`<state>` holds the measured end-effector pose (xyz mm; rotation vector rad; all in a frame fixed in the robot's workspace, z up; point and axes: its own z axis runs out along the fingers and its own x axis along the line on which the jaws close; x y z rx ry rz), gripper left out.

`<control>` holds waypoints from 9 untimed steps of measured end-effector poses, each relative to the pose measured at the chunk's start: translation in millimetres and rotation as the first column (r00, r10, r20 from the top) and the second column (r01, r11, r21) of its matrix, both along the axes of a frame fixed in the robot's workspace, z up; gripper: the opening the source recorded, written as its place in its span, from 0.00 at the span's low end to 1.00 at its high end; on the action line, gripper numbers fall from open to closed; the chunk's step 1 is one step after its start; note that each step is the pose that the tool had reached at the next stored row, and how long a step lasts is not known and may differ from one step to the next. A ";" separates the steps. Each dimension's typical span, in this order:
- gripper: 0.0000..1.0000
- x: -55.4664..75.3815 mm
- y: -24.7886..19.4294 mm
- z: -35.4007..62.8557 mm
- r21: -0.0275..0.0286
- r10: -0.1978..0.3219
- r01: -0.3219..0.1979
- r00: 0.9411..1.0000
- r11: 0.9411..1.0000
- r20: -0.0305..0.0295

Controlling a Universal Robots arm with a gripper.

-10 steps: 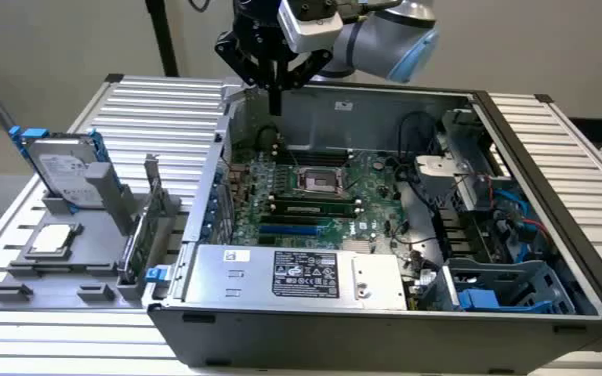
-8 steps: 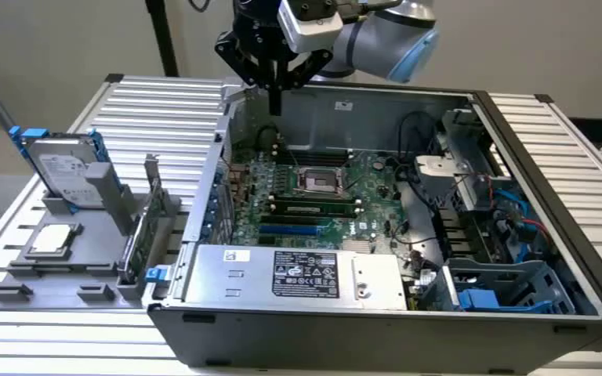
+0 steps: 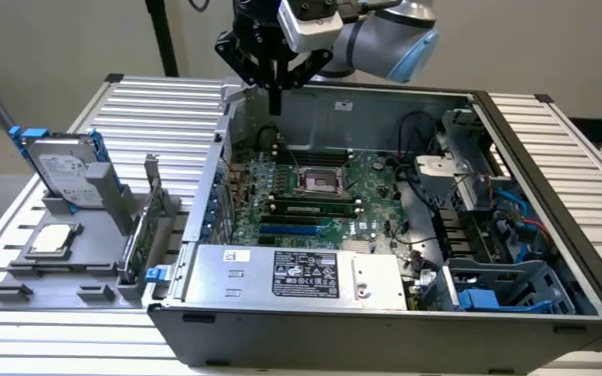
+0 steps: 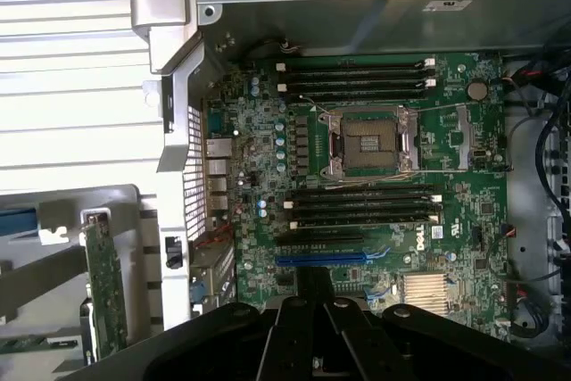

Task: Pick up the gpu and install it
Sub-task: 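Reach for the gpu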

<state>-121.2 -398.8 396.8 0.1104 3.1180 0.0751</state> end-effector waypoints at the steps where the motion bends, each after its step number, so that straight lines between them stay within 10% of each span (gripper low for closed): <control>1: 0.11 0.0 0.0 0.0 0.000 0.000 0.000 1.000 1.000 0.000; 6: 0.11 -0.1 -1.1 0.5 0.000 0.000 0.000 1.000 1.000 0.000; 9: 0.11 -3.8 -9.7 0.4 0.000 0.000 0.000 1.000 1.000 0.000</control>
